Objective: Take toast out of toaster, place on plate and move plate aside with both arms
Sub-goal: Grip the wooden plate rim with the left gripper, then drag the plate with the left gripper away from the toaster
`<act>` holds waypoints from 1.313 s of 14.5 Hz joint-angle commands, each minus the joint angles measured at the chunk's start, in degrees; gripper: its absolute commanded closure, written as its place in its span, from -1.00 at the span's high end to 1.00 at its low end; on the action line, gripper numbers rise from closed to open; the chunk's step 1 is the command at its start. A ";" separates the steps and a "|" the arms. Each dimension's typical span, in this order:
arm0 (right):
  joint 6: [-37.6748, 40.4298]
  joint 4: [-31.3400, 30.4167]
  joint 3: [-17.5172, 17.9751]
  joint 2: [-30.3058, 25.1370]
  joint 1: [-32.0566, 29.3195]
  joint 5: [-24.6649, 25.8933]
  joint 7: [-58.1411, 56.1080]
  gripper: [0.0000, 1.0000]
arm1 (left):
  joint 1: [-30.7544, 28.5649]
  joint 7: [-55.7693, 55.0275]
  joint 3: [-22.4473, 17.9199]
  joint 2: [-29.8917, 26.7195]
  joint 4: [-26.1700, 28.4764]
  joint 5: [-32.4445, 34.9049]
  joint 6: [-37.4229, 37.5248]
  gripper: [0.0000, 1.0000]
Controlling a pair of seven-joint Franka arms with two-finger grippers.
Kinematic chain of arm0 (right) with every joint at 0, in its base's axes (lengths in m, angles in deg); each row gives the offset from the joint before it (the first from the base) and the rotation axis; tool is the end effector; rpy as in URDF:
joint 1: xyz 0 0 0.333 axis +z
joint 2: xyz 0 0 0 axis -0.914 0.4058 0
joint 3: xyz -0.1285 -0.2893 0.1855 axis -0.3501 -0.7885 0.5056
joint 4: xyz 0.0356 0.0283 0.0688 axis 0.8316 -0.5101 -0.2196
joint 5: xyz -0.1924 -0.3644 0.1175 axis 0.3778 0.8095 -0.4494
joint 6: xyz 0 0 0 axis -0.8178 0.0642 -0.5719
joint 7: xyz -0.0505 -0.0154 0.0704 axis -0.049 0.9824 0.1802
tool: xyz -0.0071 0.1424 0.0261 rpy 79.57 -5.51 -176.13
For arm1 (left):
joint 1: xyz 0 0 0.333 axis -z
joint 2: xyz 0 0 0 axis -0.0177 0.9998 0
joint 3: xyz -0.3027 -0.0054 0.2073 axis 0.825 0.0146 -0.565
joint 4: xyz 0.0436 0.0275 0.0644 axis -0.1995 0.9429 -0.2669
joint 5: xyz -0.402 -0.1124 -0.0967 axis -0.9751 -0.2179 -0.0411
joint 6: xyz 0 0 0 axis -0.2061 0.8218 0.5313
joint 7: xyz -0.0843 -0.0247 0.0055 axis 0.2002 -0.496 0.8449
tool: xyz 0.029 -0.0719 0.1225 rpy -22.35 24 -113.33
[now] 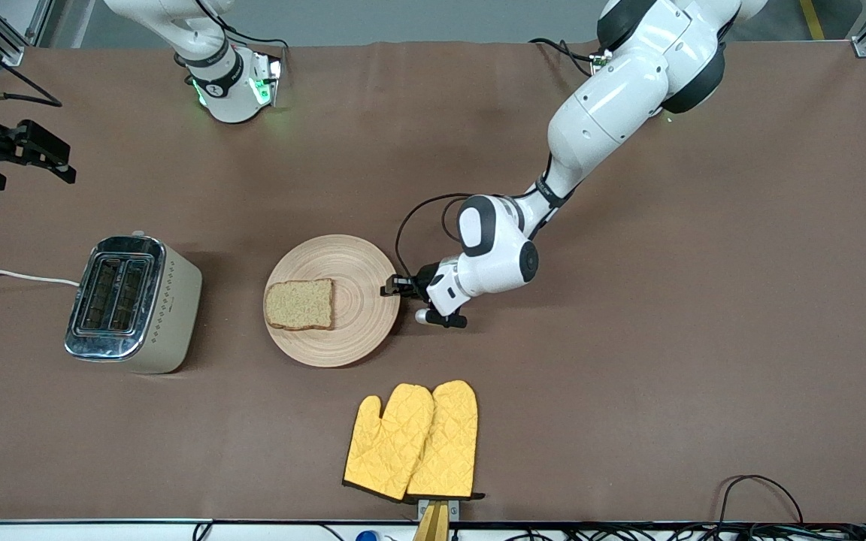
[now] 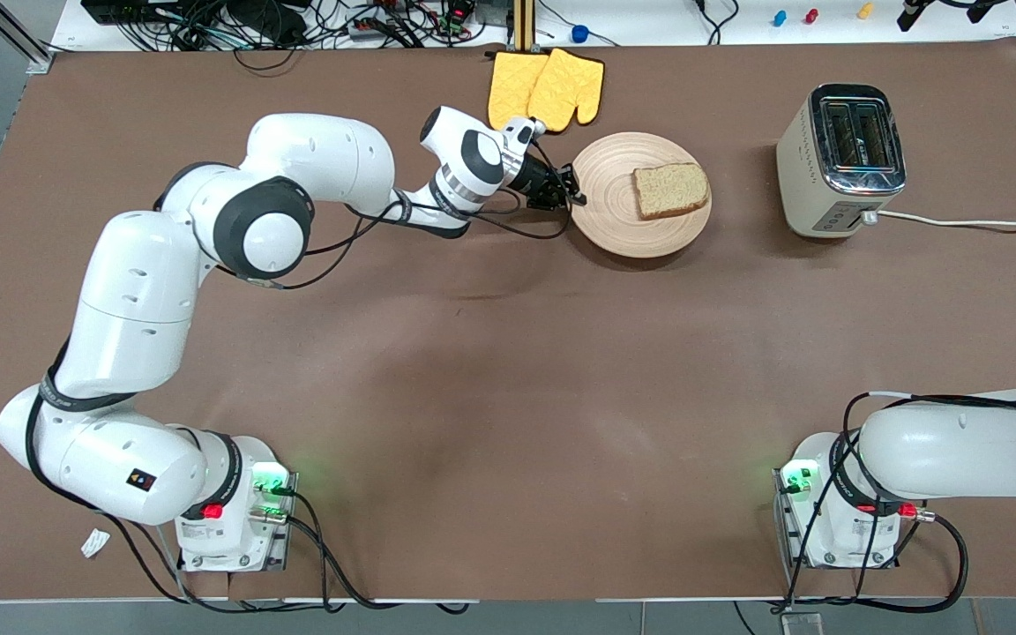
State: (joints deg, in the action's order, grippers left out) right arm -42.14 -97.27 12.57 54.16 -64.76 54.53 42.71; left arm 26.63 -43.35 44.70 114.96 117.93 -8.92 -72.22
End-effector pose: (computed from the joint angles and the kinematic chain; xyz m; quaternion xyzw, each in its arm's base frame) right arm 0.5525 -0.0108 0.6582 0.9989 0.0458 0.0001 0.0025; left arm 0.5929 -0.5799 0.1153 0.9013 0.0163 -0.0325 0.4317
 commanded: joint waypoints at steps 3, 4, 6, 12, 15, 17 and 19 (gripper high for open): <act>3.32 -0.91 -2.74 -1.38 -1.74 0.74 0.24 1.00 | -0.74 2.63 0.02 -1.34 -0.15 -4.02 -0.61 -0.99; 3.15 -0.91 -2.74 -1.38 -1.56 0.74 0.33 1.00 | -2.14 2.46 0.19 -3.61 1.69 -4.11 -0.61 -0.99; 2.98 -0.91 -2.83 -1.21 -1.73 0.48 0.33 1.00 | -5.38 2.01 1.33 -7.92 5.64 -4.20 -0.35 -0.99; 3.06 -0.38 -2.57 -1.03 -1.30 0.48 -0.28 1.00 | -24.35 13.23 5.99 -14.52 16.46 -2.88 11.58 -0.99; 3.42 -0.38 -2.39 -1.03 -1.21 0.48 0.16 1.00 | -36.30 22.91 5.99 -16.28 21.03 -2.53 25.54 -0.99; 3.24 -0.29 -2.31 -1.03 -1.21 0.48 0.16 1.00 | -44.29 26.17 5.99 -16.90 22.80 2.71 31.70 -0.99; 3.50 -0.29 -2.04 -1.12 -1.12 0.39 0.33 1.00 | -51.34 26.80 5.99 -16.38 22.37 10.36 36.98 -0.99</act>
State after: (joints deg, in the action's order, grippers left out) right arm -39.26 -97.35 10.11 53.98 -66.06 54.61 42.63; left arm -18.50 -17.80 49.28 100.80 138.27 -2.84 -40.18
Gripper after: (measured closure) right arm 0.000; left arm 0.885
